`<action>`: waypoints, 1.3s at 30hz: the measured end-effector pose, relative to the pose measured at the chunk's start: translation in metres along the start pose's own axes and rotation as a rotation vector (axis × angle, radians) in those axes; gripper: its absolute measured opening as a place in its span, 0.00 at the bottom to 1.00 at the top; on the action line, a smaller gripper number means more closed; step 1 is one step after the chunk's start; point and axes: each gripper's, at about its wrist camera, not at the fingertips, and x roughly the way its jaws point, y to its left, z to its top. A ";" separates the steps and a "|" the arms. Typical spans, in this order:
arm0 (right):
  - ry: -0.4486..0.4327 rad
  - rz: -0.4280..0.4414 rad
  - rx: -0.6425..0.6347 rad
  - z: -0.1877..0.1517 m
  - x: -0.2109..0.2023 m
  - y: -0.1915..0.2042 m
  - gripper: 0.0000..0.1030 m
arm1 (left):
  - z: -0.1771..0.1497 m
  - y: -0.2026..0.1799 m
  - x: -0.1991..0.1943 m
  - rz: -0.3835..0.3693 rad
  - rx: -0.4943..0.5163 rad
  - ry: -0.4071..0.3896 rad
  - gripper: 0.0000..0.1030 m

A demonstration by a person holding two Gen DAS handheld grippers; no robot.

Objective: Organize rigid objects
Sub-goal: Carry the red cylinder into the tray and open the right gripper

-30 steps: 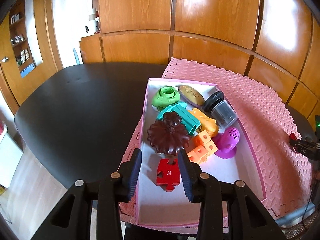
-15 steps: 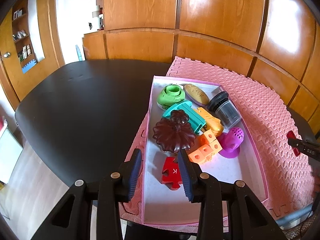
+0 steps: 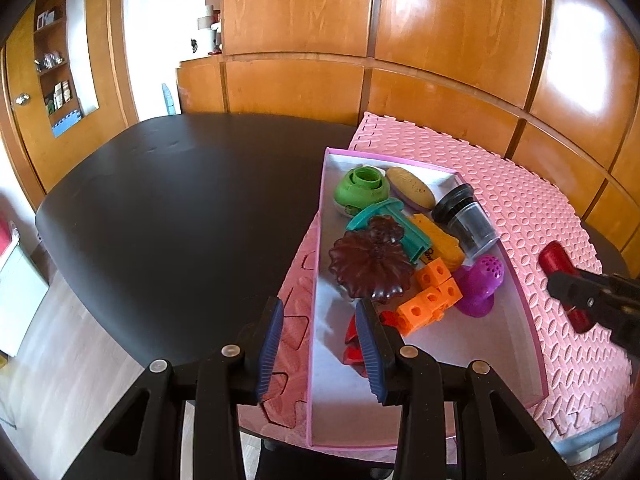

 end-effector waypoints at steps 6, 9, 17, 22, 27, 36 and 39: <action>0.049 0.059 -0.020 -0.004 0.018 0.028 0.24 | -0.002 0.011 0.001 0.012 -0.026 -0.001 0.37; 0.081 0.041 -0.036 -0.008 0.029 0.037 0.24 | -0.002 0.018 0.003 0.025 -0.046 -0.001 0.37; 0.196 -0.007 -0.073 -0.027 0.075 0.052 0.25 | -0.005 0.023 0.007 0.038 -0.054 0.008 0.37; 0.155 -0.003 -0.077 -0.033 0.073 0.053 0.28 | -0.005 0.020 0.009 0.042 -0.048 0.008 0.43; 0.141 0.017 -0.025 -0.035 0.067 0.046 0.34 | -0.005 0.015 0.004 0.046 -0.032 -0.010 0.53; -0.016 -0.003 -0.010 -0.028 0.029 0.049 0.42 | -0.003 0.008 -0.009 0.061 -0.015 -0.051 0.71; -0.061 -0.065 -0.017 -0.024 0.023 0.051 0.42 | -0.003 0.003 -0.015 0.061 -0.006 -0.066 0.74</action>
